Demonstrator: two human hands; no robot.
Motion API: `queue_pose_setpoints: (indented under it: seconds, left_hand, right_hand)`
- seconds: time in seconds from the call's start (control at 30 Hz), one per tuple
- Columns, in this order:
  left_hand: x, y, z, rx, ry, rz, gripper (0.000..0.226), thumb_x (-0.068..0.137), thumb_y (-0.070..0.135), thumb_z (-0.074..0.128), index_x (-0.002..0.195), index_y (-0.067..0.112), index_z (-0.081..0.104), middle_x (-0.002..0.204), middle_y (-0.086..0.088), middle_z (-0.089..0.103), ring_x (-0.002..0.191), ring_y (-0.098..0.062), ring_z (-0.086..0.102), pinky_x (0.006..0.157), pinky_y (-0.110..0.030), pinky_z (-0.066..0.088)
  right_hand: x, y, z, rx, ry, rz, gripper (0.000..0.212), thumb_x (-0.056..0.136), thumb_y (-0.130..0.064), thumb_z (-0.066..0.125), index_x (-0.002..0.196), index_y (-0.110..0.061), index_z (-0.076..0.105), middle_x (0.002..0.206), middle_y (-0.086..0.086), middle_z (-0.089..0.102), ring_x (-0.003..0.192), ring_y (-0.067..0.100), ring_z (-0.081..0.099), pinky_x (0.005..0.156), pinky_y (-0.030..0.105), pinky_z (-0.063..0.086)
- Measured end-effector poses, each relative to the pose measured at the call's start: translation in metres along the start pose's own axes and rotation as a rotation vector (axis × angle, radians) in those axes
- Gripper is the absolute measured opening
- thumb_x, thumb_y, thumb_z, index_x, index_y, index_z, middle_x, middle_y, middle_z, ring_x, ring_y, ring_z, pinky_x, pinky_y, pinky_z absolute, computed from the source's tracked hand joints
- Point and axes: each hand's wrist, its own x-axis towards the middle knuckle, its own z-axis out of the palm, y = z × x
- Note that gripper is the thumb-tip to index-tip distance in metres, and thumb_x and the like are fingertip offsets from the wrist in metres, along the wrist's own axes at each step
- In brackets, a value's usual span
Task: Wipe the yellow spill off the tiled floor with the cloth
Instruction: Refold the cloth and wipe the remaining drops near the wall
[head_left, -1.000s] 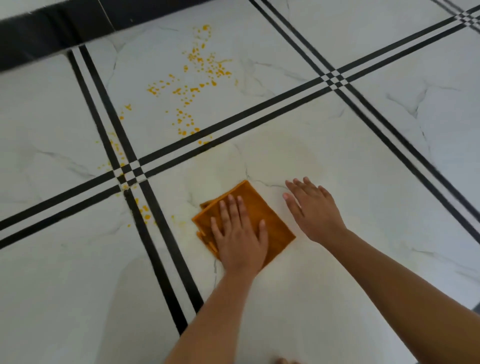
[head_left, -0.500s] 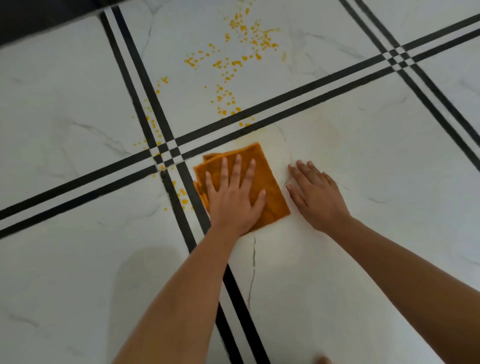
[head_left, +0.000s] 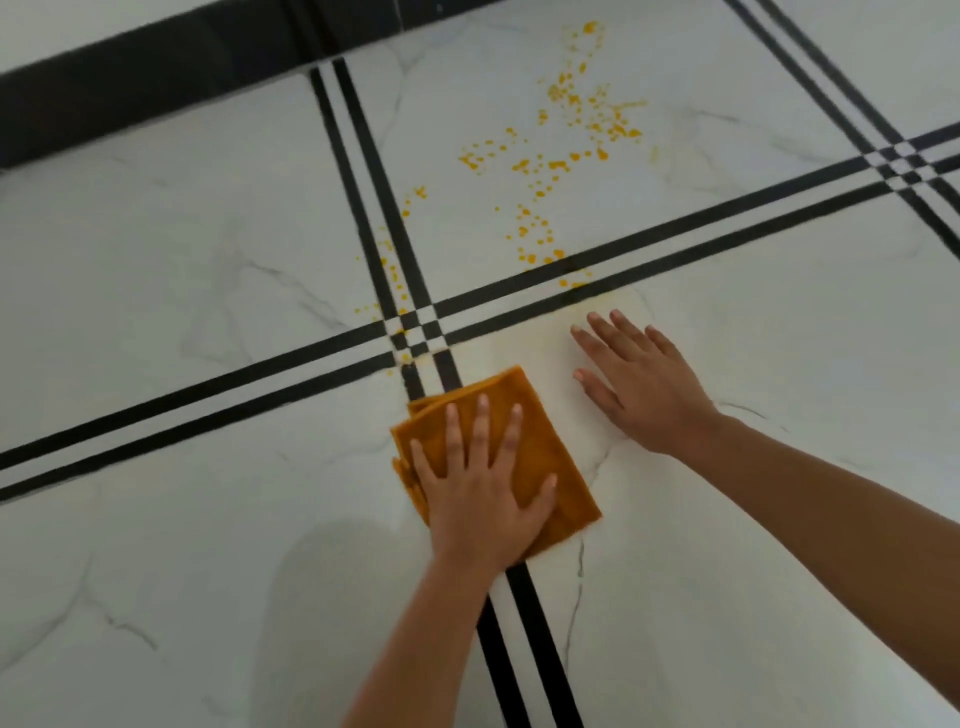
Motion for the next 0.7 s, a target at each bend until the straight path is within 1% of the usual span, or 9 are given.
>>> queue_pose_setpoints:
  seconds: [0.07,0.13,0.2,0.27,0.33,0.37,0.5,0.63,0.7]
  left_hand:
    - [0.033,-0.026,-0.007,0.055,-0.008,0.028,0.077,0.081,0.076,0.014,0.147,0.038,0.003,0.158,-0.001,0.007,0.144,-0.03,0.002,0.108,-0.064,0.0]
    - [0.064,-0.055,-0.017,0.061,-0.011,-0.093,0.079,0.078,0.077,0.008,0.146,0.039,-0.007,0.158,0.001,-0.004,0.144,-0.028,-0.007,0.109,-0.063,-0.003]
    - [0.06,-0.058,-0.014,0.011,0.05,-0.215,0.08,0.079,0.075,0.009,0.148,0.036,0.002,0.158,-0.001,0.004,0.144,-0.03,-0.003,0.109,-0.064,0.0]
    - [0.033,-0.035,-0.008,-0.029,0.063,-0.214,0.078,0.082,0.072,0.019,0.148,0.032,0.016,0.156,-0.006,0.017,0.143,-0.035,0.009,0.107,-0.067,0.006]
    - [0.034,-0.038,-0.009,-0.011,0.068,-0.177,0.077,0.082,0.072,0.021,0.148,0.031,0.021,0.155,-0.006,0.022,0.142,-0.036,0.014,0.107,-0.067,0.006]
    - [0.053,-0.052,-0.012,0.008,0.078,-0.152,0.078,0.081,0.073,0.02,0.148,0.032,0.019,0.155,-0.005,0.019,0.142,-0.035,0.012,0.107,-0.066,0.005]
    - [0.116,-0.114,-0.03,0.012,0.059,-0.243,0.078,0.079,0.074,0.007,0.147,0.038,-0.006,0.158,0.001,-0.005,0.143,-0.029,-0.009,0.109,-0.062,-0.006]
    - [0.126,-0.135,-0.033,0.092,0.045,0.0,0.075,0.078,0.075,0.005,0.144,0.043,-0.011,0.158,0.005,-0.007,0.143,-0.025,-0.012,0.11,-0.06,-0.008]
    - [0.166,-0.16,-0.046,0.077,0.029,-0.007,0.073,0.079,0.075,0.007,0.144,0.045,-0.009,0.158,0.006,-0.006,0.144,-0.024,-0.01,0.11,-0.06,-0.005]
  right_hand:
    - [0.01,-0.009,0.001,-0.001,-0.013,0.016,0.06,0.096,-0.051,0.008,0.149,-0.022,0.008,0.158,0.002,0.006,0.146,0.019,0.0,0.116,0.038,0.003]
    - [0.017,-0.021,0.003,0.014,-0.012,0.013,0.059,0.097,-0.047,0.015,0.15,-0.022,0.006,0.158,0.002,0.004,0.145,0.019,-0.001,0.116,0.038,0.003]
    - [0.027,-0.027,0.003,0.001,0.019,-0.021,0.063,0.095,-0.052,0.01,0.149,-0.02,0.006,0.158,0.003,0.005,0.145,0.019,0.0,0.116,0.038,0.003]
    - [0.046,-0.029,-0.003,-0.012,0.061,-0.054,0.072,0.088,-0.055,0.001,0.149,-0.018,0.011,0.158,0.005,0.01,0.145,0.021,0.004,0.116,0.039,0.005]
    - [0.071,-0.041,-0.008,0.013,0.095,-0.084,0.072,0.088,-0.053,0.001,0.149,-0.017,0.015,0.157,0.006,0.014,0.145,0.022,0.007,0.116,0.039,0.007]
    - [0.081,-0.049,-0.01,0.035,0.108,-0.101,0.068,0.091,-0.052,0.005,0.149,-0.017,0.016,0.157,0.005,0.016,0.145,0.021,0.007,0.116,0.038,0.006]
    - [0.104,-0.084,0.001,0.156,0.117,-0.103,0.055,0.099,-0.043,0.021,0.148,-0.019,0.018,0.157,0.003,0.015,0.145,0.019,0.006,0.116,0.035,0.004]
    - [0.141,-0.098,-0.002,0.164,0.164,-0.064,0.054,0.1,-0.039,0.021,0.148,-0.016,0.016,0.157,0.005,0.014,0.145,0.02,0.005,0.116,0.036,0.004]
    - [0.154,-0.103,-0.003,0.148,0.168,0.011,0.054,0.1,-0.039,0.019,0.149,-0.015,0.015,0.157,0.005,0.012,0.145,0.021,0.004,0.117,0.037,0.005]
